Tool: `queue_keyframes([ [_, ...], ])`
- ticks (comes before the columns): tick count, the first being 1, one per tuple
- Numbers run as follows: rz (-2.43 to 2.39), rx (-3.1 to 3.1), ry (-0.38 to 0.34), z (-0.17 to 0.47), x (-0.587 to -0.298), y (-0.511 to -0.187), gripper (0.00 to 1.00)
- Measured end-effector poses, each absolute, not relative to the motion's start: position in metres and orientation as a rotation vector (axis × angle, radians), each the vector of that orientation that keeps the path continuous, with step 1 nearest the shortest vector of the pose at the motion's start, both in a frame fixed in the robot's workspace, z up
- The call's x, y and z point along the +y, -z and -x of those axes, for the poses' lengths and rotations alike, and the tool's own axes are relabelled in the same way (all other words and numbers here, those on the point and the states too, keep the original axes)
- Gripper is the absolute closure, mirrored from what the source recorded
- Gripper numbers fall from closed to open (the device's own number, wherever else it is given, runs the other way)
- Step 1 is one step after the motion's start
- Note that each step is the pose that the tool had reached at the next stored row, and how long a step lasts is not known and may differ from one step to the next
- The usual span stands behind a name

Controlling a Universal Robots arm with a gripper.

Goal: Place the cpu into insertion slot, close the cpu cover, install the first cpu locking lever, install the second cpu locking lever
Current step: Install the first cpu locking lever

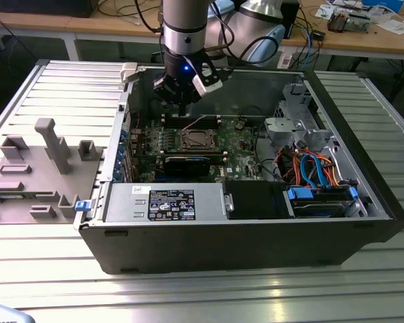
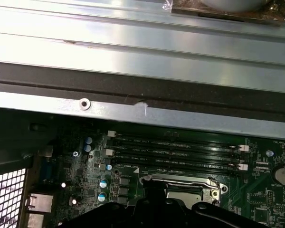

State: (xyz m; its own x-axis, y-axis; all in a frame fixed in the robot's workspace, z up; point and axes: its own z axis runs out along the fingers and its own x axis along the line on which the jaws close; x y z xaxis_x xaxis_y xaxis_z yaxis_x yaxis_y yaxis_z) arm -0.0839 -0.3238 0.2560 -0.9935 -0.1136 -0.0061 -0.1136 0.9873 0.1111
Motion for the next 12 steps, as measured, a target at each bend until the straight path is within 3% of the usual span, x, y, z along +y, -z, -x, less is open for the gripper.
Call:
queue_keyframes([
  [12, -0.179, -3.132, 0.149, 0.0835, -0.3193, -0.2554, 0.89],
])
